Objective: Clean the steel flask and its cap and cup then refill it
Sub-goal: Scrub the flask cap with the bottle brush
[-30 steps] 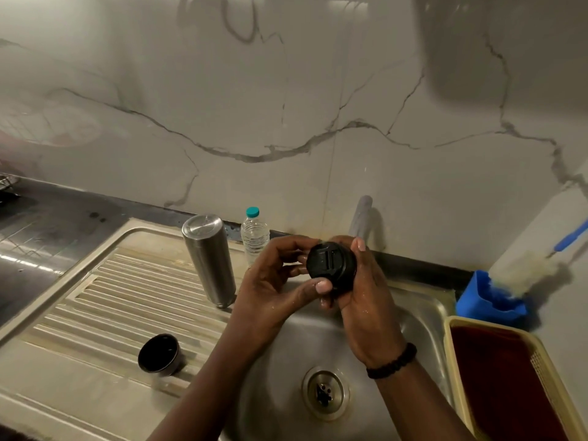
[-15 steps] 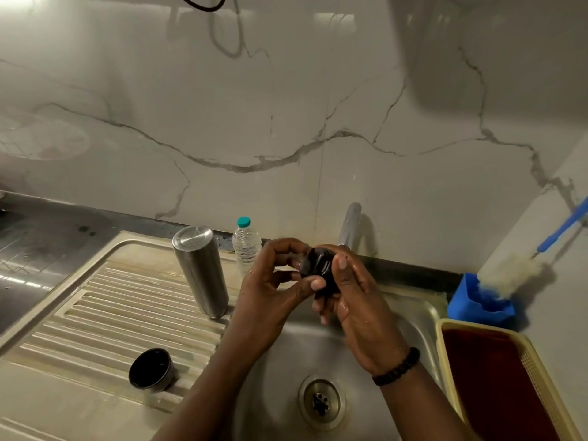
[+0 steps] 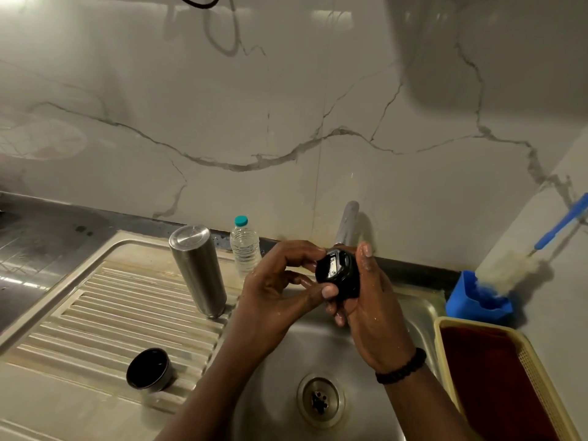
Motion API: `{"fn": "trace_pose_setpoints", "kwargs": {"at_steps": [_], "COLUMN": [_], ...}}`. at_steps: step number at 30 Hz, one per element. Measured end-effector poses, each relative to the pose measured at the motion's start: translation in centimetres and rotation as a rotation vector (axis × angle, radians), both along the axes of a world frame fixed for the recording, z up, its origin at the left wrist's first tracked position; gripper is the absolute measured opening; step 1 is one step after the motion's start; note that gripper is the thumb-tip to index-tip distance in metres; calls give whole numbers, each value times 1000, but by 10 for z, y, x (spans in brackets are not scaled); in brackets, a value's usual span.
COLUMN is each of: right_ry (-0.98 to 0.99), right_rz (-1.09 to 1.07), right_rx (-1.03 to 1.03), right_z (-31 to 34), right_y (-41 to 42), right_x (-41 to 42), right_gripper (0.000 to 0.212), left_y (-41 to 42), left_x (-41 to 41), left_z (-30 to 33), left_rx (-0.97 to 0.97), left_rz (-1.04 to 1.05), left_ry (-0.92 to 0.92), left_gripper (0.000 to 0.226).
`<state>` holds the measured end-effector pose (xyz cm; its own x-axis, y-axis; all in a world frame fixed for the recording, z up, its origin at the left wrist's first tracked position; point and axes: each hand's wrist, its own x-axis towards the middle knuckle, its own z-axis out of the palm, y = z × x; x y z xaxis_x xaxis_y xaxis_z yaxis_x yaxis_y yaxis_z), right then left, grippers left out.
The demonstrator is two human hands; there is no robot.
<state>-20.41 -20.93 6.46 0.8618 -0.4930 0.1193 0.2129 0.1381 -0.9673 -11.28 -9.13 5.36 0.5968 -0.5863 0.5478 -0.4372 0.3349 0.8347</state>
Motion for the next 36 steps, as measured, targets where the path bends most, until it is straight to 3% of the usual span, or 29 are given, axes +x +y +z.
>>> {"fn": "trace_pose_setpoints", "kwargs": {"at_steps": [4,10,19,21,25,28,30,33,36], "right_ry": [-28,-58,-63,-64,-25,36,91,218,401], "right_rz": [-32,-45,-73,-84,-104,-81,-94,-232,-400], "right_rx": [-10,-20,16,64,222,236,164,-108,-184], "right_z": [-1,-3,-13,-12,-12,-13,-16,-30,-47], "right_y": [1,2,10,12,6,1,-3,-19,-39], "right_x": [2,4,3,4,8,5,2,-4,-14], "right_gripper": [81,71,78,71,47,49,46,39,15], "left_y": [-3,-11,-19,-21,-24,-29,-32,-38,-42], "left_x": [-6,-16,-18,-16,-16,-20,-21,-22,-26], "left_z": [-2,-5,-1,-4,-18,-22,-23,-22,-25], "left_rx": [-36,-45,-28,12,191,178,136,116,133], "left_rz": [95,289,274,182,19,-16,-18,7,16], "left_ry": [-207,-318,-76,-1,172,214,252,236,210], "left_gripper": [21,10,19,22,56,49,47,47,44]}}
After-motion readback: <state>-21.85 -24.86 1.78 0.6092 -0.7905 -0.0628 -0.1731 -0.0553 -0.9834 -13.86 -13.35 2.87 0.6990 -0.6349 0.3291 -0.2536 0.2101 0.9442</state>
